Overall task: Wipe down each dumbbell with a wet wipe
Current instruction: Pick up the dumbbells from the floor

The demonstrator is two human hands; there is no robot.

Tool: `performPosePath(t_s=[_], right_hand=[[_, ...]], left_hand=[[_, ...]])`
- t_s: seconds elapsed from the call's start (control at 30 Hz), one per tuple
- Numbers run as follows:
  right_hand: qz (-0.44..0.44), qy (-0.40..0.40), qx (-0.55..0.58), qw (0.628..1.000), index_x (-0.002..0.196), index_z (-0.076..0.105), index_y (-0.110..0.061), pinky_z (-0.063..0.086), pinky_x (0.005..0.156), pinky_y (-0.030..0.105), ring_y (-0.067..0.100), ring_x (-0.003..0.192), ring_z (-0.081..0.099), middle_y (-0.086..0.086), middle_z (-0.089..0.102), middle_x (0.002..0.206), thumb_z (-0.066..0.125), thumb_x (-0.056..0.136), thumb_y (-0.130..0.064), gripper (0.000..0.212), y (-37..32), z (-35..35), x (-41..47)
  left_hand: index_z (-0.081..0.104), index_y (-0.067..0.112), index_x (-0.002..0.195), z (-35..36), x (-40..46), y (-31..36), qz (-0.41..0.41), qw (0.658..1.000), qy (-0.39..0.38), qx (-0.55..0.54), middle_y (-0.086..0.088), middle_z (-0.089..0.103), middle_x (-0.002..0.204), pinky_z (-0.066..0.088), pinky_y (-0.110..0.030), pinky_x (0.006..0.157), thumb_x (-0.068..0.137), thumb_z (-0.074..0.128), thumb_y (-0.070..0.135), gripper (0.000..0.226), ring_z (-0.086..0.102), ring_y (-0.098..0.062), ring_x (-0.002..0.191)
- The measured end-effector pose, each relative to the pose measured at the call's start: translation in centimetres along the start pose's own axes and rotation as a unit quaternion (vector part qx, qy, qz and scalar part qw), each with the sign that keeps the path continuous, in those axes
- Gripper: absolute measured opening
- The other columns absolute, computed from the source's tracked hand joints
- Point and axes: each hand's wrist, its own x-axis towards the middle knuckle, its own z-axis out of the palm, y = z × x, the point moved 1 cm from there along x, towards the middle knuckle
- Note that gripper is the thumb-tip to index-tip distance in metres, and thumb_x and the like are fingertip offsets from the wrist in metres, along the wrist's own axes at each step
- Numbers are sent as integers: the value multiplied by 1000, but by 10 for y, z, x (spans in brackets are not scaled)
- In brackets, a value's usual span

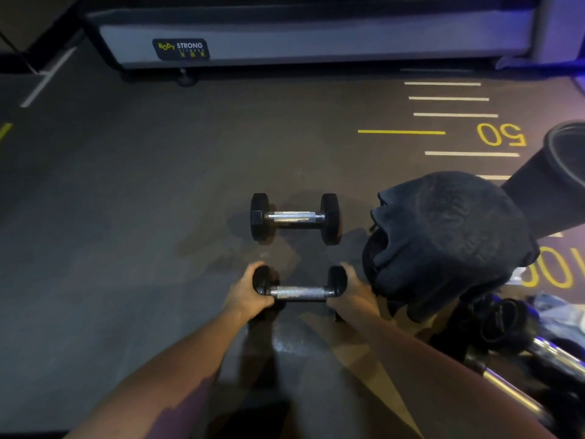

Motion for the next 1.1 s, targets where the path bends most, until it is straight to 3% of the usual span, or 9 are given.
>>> performPosePath(t_s=[0.1, 0.2, 0.33, 0.43, 0.57, 0.73, 0.87, 1.0, 1.1], right_hand=[[-18, 19, 20, 999, 135, 29, -49, 54, 83, 37, 25, 90, 64, 4, 65, 103, 58, 66, -31, 77, 8, 6, -10], [-35, 42, 13, 998, 139, 29, -45, 50, 88, 36, 31, 100, 61, 7, 62, 109, 59, 70, -32, 77, 14, 11, -24], [-56, 70, -17, 996, 145, 29, -40, 46, 91, 35, 33, 106, 59, 12, 58, 117, 67, 75, -30, 80, 13, 6, -38], [-74, 91, -26, 993, 143, 28, -43, 47, 87, 34, 31, 104, 61, 8, 59, 117, 68, 74, -33, 81, 1, -11, -50], [-111, 122, -1, 986, 144, 27, -44, 47, 85, 36, 32, 103, 61, 8, 56, 117, 71, 75, -36, 82, -25, -36, -73], [-164, 172, 14, 971, 143, 28, -43, 49, 80, 35, 32, 100, 63, 6, 57, 114, 71, 74, -38, 81, -63, -84, -114], [-208, 212, 32, 954, 140, 30, -45, 47, 79, 34, 30, 100, 63, 6, 57, 114, 70, 75, -34, 77, -88, -139, -153], [-245, 265, 41, 932, 139, 30, -46, 44, 70, 32, 30, 92, 63, 6, 57, 111, 69, 76, -32, 75, -99, -200, -194], [-273, 306, 63, 910, 136, 32, -47, 44, 73, 32, 31, 96, 62, 5, 57, 110, 70, 75, -31, 73, -95, -243, -221]], left_hand=[[43, 39, 143, 6, -11, -5, 9, 1000, 20, -12, -1, 66, 118, 44, -23, 83, 74, 75, 8, 82, 62, -19, 101], [45, 38, 143, 8, -19, -11, 20, 999, 24, -23, 3, 65, 114, 44, -18, 81, 74, 75, 5, 83, 61, -14, 97], [48, 40, 139, 2, -30, -10, 27, 999, 32, -22, 6, 65, 111, 39, -1, 63, 73, 76, 5, 80, 59, -1, 86], [50, 41, 136, -12, -42, 4, 47, 998, 42, -27, 11, 65, 109, 42, -3, 71, 72, 77, 5, 79, 63, -7, 95], [51, 44, 134, -47, -64, 35, 86, 992, 89, -12, 11, 68, 109, 48, -23, 92, 68, 78, 10, 79, 64, -12, 102], [51, 47, 134, -94, -114, 88, 137, 980, 145, -2, 11, 68, 109, 44, -19, 86, 69, 77, 14, 77, 62, -12, 101], [50, 49, 133, -120, -161, 137, 177, 967, 183, -15, 12, 66, 113, 40, -2, 69, 67, 78, 14, 79, 62, -11, 101], [50, 50, 132, -134, -208, 192, 237, 947, 215, -30, 12, 66, 113, 44, -15, 80, 68, 78, 12, 80, 63, -10, 100], [48, 53, 132, -134, -238, 232, 278, 932, 232, -34, 11, 65, 115, 47, -15, 79, 69, 76, 13, 80, 62, -11, 103]])
